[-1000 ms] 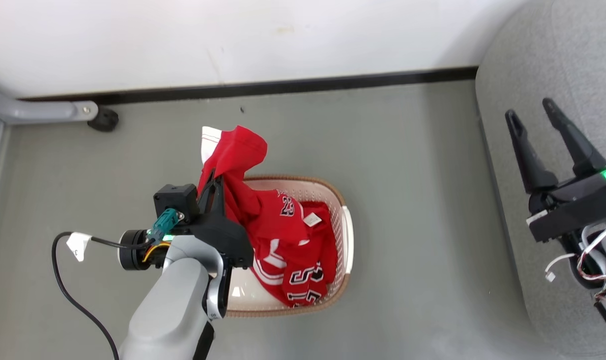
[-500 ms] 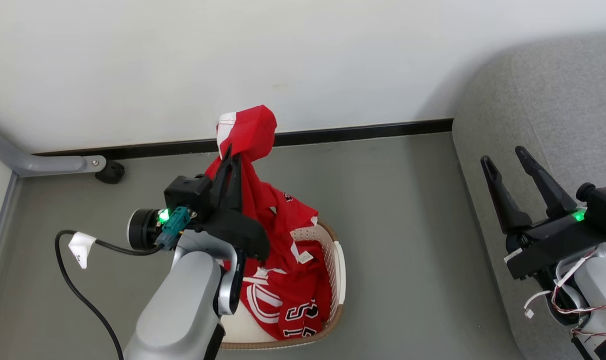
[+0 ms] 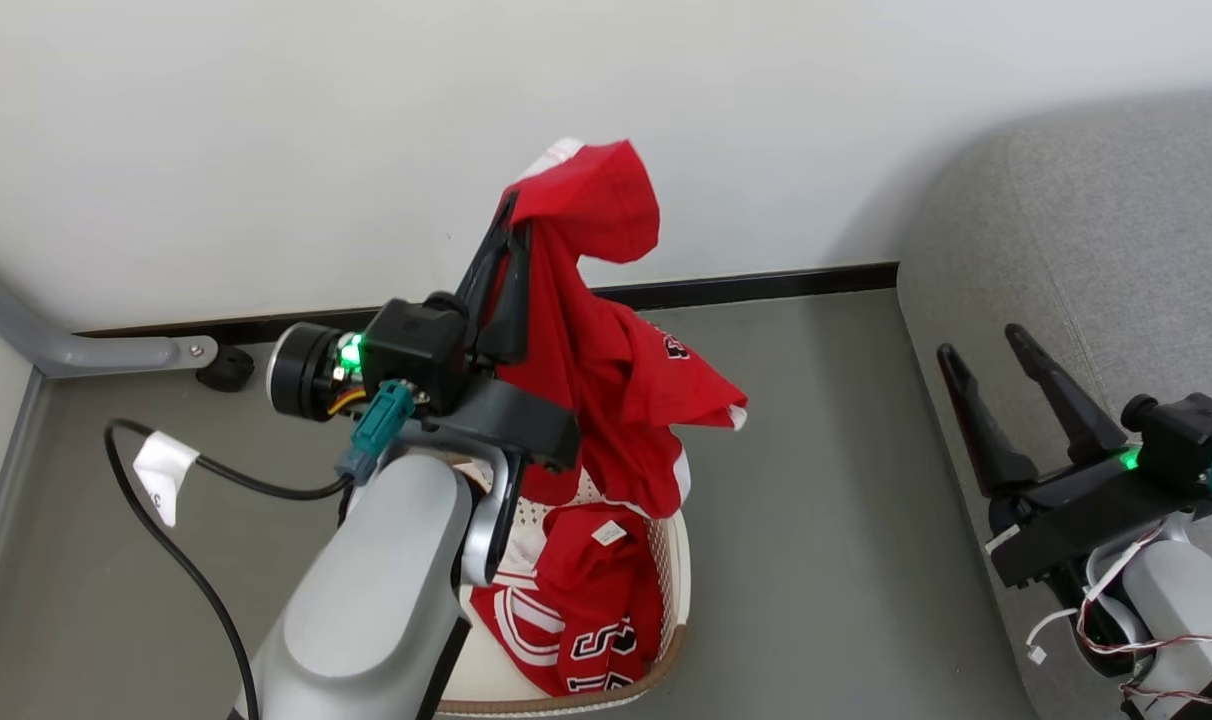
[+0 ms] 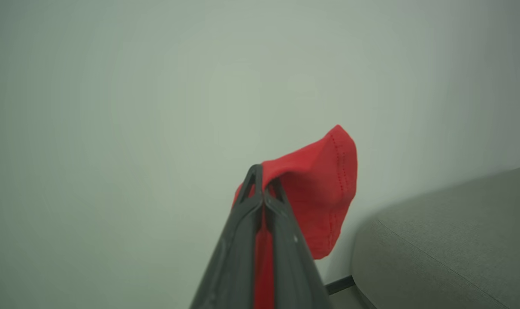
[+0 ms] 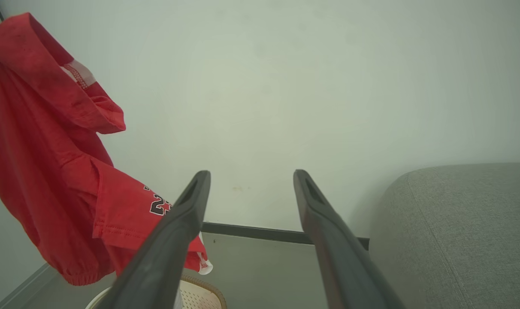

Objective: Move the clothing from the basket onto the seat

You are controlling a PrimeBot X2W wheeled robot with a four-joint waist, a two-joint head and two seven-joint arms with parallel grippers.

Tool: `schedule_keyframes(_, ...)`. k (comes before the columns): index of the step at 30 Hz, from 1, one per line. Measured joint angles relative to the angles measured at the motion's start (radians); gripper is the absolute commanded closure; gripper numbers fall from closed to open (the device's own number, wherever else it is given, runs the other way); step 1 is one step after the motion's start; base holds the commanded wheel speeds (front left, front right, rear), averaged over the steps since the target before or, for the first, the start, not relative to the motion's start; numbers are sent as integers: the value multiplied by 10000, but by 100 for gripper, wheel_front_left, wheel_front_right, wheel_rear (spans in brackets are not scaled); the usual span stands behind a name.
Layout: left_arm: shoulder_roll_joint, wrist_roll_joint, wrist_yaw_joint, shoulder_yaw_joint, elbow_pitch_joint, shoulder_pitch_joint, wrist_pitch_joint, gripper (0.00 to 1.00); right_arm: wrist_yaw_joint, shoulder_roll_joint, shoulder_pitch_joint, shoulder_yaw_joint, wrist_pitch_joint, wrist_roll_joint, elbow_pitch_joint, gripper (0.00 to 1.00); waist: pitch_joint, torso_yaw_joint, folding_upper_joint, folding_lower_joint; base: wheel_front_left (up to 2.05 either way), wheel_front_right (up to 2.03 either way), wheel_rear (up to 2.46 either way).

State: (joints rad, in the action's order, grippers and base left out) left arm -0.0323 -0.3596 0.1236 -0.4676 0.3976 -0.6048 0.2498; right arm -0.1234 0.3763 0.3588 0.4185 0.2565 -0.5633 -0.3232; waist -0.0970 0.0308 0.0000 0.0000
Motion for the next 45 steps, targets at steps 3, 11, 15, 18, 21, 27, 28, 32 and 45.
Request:
schedule_keyframes(3,0,75,0,-23,-174,-155,0,100,0,-13,6,163,0,40,36,0,25,18,0,0,0,0,0)
schedule_keyframes(11,-15,105,4,-497,-616,-416,0,100,0,-44,689,1501,0,123,696,0,54,124,0,0,0,0,0)
schedule_keyframes(15,-10,19,4,-901,-886,-713,2,100,0,109,1159,2393,0,150,1009,0,3,270,0,0,0,0,0)
schedule_keyframes(18,-10,-88,4,-1097,-957,-885,2,100,0,213,1528,2984,0,148,1166,0,-46,409,0,1,0,0,0)
schedule_keyframes(21,-10,-125,4,-1264,-984,-1048,2,100,0,245,1875,3453,0,148,1170,0,-90,560,0,0,0,0,0)
schedule_keyframes(27,-13,-178,4,-1507,-1221,-1340,31,100,0,211,2526,4006,0,119,855,0,-138,853,0,1,0,0,0)
schedule_keyframes(28,-8,-180,6,-1561,-1250,-1375,31,100,0,186,2575,4042,0,96,777,0,-140,899,0,1,0,0,0)
schedule_keyframes(32,-13,-261,6,-1755,-1438,-1480,31,100,0,23,2897,4215,0,58,316,0,-137,1116,0,0,0,0,0)
schedule_keyframes(45,-17,-545,6,-2134,-1607,-1480,31,100,0,-708,4142,5451,0,-31,-1227,25,-164,1407,0,1,0,0,0)
